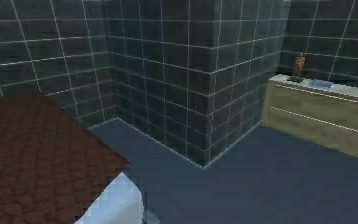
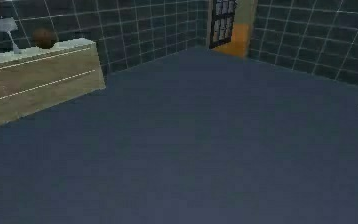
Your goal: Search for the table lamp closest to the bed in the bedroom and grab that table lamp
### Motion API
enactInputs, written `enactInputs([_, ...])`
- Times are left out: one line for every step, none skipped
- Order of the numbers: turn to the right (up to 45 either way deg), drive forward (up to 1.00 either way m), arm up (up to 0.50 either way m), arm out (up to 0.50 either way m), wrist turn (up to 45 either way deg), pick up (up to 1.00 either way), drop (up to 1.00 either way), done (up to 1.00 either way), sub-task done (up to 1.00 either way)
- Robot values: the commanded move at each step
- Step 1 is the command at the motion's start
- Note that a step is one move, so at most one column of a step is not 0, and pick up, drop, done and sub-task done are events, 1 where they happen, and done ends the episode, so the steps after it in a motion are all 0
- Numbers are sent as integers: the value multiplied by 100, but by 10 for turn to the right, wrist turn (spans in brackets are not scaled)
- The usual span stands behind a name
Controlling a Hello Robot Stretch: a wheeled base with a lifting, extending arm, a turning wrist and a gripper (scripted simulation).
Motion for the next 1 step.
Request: enactInputs([420, 0, 0, 0, 0, 0, 0, 0, 0])
